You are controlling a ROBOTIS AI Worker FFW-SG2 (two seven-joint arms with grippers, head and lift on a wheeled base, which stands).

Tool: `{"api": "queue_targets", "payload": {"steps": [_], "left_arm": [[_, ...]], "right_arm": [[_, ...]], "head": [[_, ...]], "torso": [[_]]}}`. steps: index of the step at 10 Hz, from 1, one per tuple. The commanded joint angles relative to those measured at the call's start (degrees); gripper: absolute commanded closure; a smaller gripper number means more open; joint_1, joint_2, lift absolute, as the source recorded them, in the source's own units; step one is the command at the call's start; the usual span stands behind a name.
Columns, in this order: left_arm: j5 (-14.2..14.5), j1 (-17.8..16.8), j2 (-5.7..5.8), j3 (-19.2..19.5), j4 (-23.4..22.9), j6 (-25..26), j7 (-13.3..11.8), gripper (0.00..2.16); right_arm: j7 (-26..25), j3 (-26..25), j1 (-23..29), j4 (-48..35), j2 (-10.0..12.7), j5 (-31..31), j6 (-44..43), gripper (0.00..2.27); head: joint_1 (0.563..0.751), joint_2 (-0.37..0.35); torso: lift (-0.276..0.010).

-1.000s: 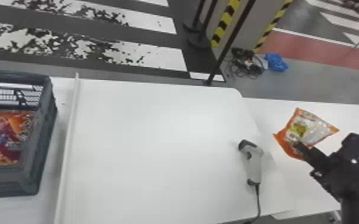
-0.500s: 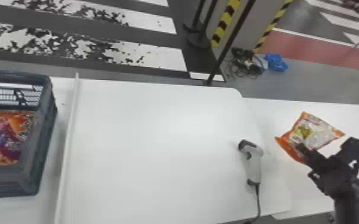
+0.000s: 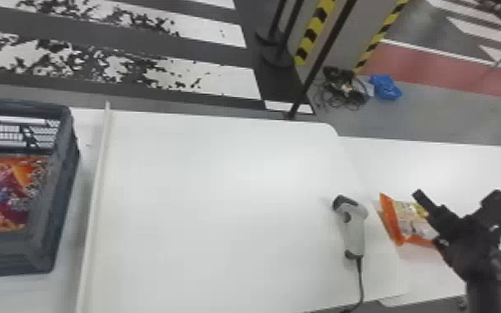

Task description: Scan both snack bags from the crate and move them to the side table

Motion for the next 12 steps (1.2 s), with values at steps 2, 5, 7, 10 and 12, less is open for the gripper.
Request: {"api": "queue_targets", "payload": {"steps": [2,5,7,10,12], "left_arm": [[0.00,0.29,-0.09,0.00,-0.57,0.00,0.00,0.16],[0.00,0.55,-0.09,0.00,-1.18,0.18,0.00,0.16],[-0.09,0.73,-0.09,-0.09,-1.53,0.18,0.00,0.16],[-0.09,0.82,-0.09,-0.17,-1.71,0.18,0.00,0.16],[-0.09,0.82,-0.18,-0.26,-1.71,0.18,0.00,0.16]], "right_arm": [[0.02,0.58,6.16,-12.69,3.92,-0.89,0.20,0.05],[1.17,5.41,15.74,-29.56,10.25,-0.63,-0.50,0.05],[1.43,9.28,21.19,-38.88,13.15,0.07,-1.73,0.05],[1.52,17.19,27.43,-46.00,16.67,5.08,-9.82,0.05],[1.43,22.99,31.21,-46.88,18.78,10.01,-18.79,0.05]], "head": [[0.695,-0.350],[0.695,-0.350],[0.695,-0.350],[0.695,-0.350],[0.695,-0.285]], "torso": [[-0.075],[-0.075],[-0.075],[-0.075],[-0.075]]}}
